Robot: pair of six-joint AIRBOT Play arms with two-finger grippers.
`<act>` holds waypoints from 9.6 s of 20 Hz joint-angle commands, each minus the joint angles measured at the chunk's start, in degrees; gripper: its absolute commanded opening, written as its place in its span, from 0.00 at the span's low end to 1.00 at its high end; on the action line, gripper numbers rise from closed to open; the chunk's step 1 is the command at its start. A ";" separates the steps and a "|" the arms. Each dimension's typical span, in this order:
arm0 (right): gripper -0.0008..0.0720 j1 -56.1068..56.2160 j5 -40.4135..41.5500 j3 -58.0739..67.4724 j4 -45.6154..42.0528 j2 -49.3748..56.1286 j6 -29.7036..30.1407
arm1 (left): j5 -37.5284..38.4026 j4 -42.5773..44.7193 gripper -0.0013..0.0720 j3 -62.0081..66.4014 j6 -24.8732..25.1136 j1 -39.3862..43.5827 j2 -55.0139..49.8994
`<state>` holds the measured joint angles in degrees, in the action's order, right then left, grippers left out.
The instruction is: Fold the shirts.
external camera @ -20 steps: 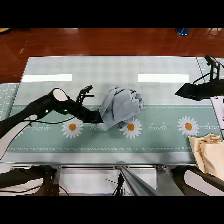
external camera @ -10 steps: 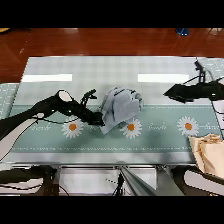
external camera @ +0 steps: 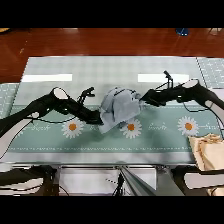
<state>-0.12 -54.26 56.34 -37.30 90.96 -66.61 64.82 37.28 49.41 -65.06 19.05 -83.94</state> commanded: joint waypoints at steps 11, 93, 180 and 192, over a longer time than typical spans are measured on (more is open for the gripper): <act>0.04 -0.63 1.79 2.03 -6.27 -10.14 0.28 | 3.78 -0.02 0.04 7.52 2.67 -8.81 16.57; 0.74 -30.36 -27.43 11.30 -20.83 -20.35 -3.74 | 1.70 10.12 0.82 -23.28 -3.50 -28.83 12.59; 0.04 1.25 -7.63 52.35 -42.45 19.47 -25.51 | -14.16 24.44 0.05 19.10 -15.56 -23.76 -3.06; 0.04 -2.60 -37.57 52.57 -44.19 12.46 -20.72 | 14.23 30.08 0.04 21.40 -15.15 -25.46 1.70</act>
<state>-2.33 -83.61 108.88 -80.40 103.74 -88.23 74.00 66.65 71.33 -80.16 -7.07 -82.78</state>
